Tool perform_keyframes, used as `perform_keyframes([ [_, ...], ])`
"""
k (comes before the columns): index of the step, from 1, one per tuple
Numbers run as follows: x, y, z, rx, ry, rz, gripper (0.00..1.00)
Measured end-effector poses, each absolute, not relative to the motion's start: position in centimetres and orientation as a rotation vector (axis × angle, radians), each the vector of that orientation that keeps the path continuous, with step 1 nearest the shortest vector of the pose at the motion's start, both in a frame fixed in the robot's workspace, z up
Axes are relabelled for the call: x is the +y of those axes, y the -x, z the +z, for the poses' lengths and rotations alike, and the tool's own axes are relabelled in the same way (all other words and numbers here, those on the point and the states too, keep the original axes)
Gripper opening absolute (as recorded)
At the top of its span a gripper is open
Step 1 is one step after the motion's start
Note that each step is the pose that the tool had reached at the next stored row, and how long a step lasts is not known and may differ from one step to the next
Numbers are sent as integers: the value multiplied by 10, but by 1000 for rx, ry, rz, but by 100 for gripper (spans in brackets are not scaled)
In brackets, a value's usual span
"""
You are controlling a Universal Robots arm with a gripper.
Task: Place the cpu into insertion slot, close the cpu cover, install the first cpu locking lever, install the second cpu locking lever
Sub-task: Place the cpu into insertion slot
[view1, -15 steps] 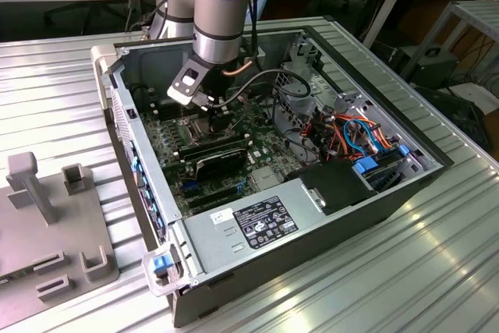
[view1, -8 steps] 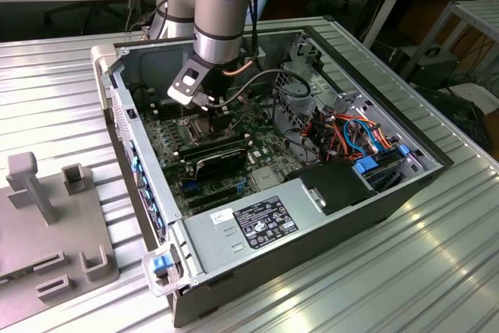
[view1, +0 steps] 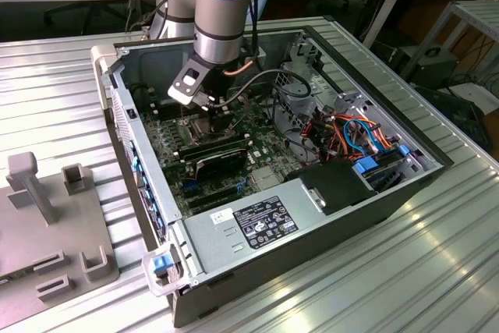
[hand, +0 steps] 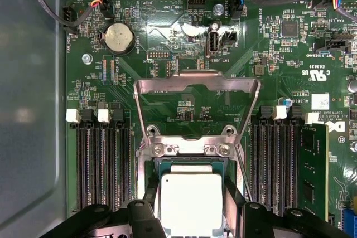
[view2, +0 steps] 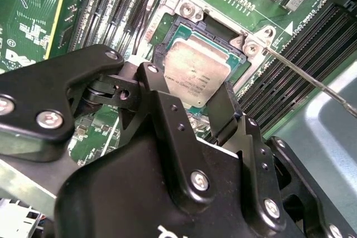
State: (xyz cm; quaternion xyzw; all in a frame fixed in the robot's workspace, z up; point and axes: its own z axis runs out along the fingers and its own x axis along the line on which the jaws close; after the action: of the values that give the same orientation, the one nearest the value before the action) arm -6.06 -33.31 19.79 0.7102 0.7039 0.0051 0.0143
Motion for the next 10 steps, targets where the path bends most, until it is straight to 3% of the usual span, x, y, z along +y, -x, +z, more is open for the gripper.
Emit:
perform_keyframes([
  [10,-333,60,198,2191,-2211,16,55],
])
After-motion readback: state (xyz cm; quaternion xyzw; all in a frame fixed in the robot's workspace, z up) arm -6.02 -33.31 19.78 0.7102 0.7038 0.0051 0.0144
